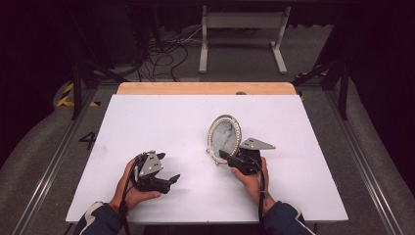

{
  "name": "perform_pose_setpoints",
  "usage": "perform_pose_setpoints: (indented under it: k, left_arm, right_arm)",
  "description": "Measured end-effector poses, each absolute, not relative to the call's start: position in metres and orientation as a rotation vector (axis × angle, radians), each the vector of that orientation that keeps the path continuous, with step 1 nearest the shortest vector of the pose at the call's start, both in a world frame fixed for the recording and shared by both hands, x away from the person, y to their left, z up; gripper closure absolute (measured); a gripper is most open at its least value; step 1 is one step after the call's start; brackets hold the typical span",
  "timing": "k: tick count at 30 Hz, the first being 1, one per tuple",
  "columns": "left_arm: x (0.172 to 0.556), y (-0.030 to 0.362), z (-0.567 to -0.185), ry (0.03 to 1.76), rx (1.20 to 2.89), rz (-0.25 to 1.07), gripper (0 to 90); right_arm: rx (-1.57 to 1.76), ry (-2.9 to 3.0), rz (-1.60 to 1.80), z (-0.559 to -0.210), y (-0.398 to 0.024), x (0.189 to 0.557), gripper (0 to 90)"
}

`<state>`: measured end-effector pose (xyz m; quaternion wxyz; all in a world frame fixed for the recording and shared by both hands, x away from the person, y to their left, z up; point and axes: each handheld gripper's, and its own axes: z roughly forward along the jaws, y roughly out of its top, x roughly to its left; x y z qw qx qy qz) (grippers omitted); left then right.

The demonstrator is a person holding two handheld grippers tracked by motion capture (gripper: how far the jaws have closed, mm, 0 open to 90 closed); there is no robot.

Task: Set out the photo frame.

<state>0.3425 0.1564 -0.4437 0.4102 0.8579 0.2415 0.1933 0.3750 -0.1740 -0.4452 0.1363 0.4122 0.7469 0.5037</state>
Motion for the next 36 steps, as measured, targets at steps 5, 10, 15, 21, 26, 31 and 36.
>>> perform_pose_setpoints:
  k: [5, 10, 15, 21, 26, 31, 36]
  left_arm:
    - [0.343, 0.158, -0.442, 0.613, 2.156, 0.484, 14.2]
    - [0.342, 0.162, -0.440, 0.613, 2.140, 0.498, 14.2]
    - [0.339, 0.164, -0.439, 0.610, 2.144, 0.508, 14.2]
    - [0.334, 0.167, -0.441, 0.623, 2.157, 0.522, 14.2]
    - [0.330, 0.171, -0.441, 0.632, 2.158, 0.532, 14.2]
    - [0.325, 0.179, -0.441, 0.668, 2.148, 0.542, 14.1]
    - [0.324, 0.182, -0.440, 0.683, 2.137, 0.544, 14.2]
  right_arm:
    - [1.187, 2.202, 1.464, -0.444, -0.179, 0.376, 77.9]
    - [1.175, 2.222, 1.454, -0.443, -0.182, 0.377, 77.6]
    - [1.181, 2.193, 1.449, -0.443, -0.180, 0.377, 67.7]
    - [1.226, 2.183, 1.492, -0.447, -0.179, 0.383, 62.2]
    - [1.234, 2.189, 1.504, -0.451, -0.172, 0.386, 67.4]
    - [1.224, 2.194, 1.499, -0.451, -0.168, 0.388, 77.0]
    - [1.238, 2.208, 1.514, -0.452, -0.171, 0.392, 81.7]
